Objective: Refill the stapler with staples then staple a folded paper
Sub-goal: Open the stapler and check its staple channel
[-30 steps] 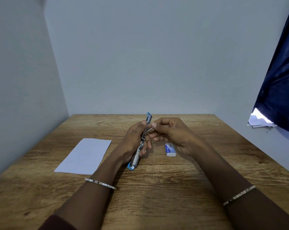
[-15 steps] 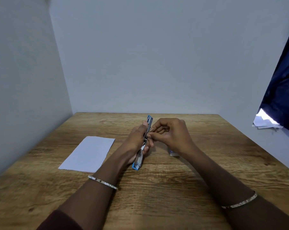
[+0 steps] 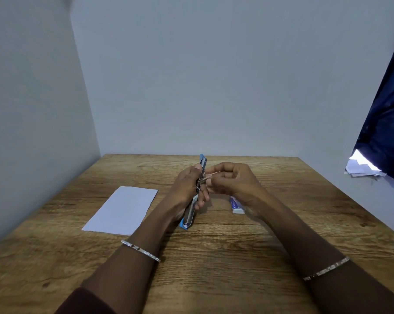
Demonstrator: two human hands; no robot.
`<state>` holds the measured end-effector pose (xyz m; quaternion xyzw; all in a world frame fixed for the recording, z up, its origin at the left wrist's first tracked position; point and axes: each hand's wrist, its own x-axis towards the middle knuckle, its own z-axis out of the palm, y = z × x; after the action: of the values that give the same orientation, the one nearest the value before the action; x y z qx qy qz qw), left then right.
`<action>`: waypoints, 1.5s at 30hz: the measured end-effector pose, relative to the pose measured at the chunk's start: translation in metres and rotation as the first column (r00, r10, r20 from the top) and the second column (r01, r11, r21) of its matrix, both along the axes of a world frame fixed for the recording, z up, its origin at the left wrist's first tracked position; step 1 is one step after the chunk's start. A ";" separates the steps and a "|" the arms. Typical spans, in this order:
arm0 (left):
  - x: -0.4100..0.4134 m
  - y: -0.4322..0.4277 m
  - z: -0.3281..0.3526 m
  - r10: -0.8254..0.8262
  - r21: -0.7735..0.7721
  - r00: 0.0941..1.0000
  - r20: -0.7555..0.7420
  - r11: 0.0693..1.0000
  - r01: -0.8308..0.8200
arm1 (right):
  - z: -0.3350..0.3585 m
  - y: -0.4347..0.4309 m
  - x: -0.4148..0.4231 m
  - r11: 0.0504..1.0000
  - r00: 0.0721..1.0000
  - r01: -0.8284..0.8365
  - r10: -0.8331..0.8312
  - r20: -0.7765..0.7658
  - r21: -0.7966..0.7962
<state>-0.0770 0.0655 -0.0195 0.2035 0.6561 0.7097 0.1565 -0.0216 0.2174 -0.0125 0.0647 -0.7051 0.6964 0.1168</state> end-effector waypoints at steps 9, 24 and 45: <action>-0.008 -0.010 0.016 -0.139 -0.209 0.990 -0.021 0.969 0.132 | 0.002 -0.004 0.004 0.884 0.890 0.007 0.207 0.405 -0.467; 0.002 0.003 0.087 -0.304 -0.802 0.948 0.092 0.542 0.251 | 0.014 -0.008 0.015 0.699 0.849 0.046 0.349 0.396 -0.714; -0.023 -0.009 0.017 -0.223 -0.204 0.974 0.043 0.952 0.227 | 0.008 0.002 0.005 0.758 0.878 0.131 0.210 0.430 -0.639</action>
<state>-0.0998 0.0568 -0.0021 0.2524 0.6977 0.6167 0.2631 -0.0163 0.2191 -0.0044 -0.1380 -0.4237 0.8932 -0.0606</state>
